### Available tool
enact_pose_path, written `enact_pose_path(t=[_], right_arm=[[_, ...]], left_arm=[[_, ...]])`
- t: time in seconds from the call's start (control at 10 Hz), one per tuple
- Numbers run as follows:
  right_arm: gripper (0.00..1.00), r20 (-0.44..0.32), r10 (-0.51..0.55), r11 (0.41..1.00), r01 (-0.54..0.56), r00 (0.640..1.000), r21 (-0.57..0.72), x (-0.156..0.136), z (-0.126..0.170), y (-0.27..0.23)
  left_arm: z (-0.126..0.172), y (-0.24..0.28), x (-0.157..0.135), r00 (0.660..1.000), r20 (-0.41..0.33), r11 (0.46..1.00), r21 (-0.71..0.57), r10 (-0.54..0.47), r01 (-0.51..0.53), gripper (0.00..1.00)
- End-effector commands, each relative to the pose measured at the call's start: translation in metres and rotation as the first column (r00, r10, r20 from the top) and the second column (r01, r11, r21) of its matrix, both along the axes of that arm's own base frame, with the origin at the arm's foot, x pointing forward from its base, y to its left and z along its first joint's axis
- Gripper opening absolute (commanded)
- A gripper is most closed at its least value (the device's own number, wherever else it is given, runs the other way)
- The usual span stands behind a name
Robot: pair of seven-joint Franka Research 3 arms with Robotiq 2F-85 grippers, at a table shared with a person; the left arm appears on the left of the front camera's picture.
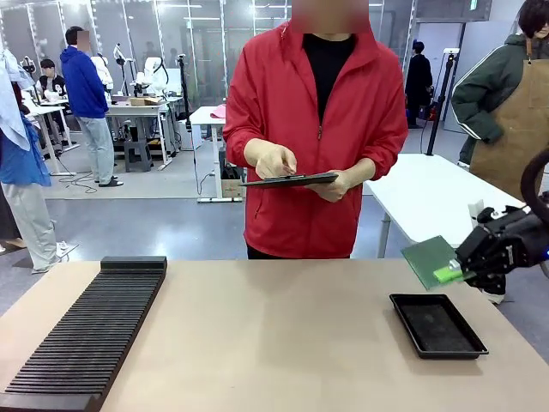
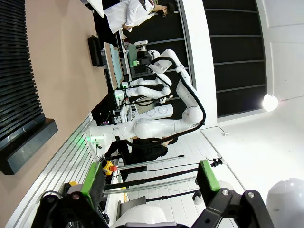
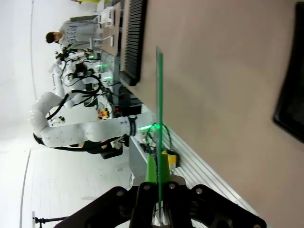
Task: Inspect the PCB.
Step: Place the Blank PCB in the ESD tray.
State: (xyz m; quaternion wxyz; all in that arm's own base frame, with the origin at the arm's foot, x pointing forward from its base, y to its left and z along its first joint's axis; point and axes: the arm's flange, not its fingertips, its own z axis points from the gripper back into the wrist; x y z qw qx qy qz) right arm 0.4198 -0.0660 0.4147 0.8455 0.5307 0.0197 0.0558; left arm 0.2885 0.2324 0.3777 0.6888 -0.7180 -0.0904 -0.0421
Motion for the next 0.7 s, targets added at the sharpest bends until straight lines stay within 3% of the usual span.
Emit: enact_pose_path(t=[0.0, 0.2, 0.4, 0.5, 0.6], right_arm=[[0.03, -0.004, -0.021, 0.998, 0.02, 1.0, -0.065, 0.01, -0.027, -0.015], [0.03, 0.015, -0.051, 0.992, 0.053, 0.999, -0.112, 0.011, -0.046, -0.022], [0.03, 0.073, -0.07, 0.99, 0.078, 0.995, -0.114, 0.004, -0.044, -0.017], [0.03, -0.004, -0.064, 0.993, 0.063, 0.998, -0.101, 0.013, -0.049, -0.025], [0.03, -0.004, -0.064, 0.993, 0.063, 0.998, -0.101, 0.013, -0.049, -0.025]], left_arm=[[0.003, 0.002, -0.001, 1.0, -0.007, 1.0, 0.008, -0.002, 0.002, 1.0], [0.003, 0.002, -0.001, 1.0, -0.007, 1.0, 0.008, -0.002, 0.002, 1.0], [0.003, 0.002, -0.001, 1.0, -0.007, 1.0, 0.008, -0.002, 0.002, 1.0], [0.003, 0.002, -0.001, 1.0, -0.007, 1.0, 0.008, -0.002, 0.002, 1.0], [0.003, 0.002, -0.001, 1.0, -0.007, 1.0, 0.008, -0.002, 0.002, 1.0]])
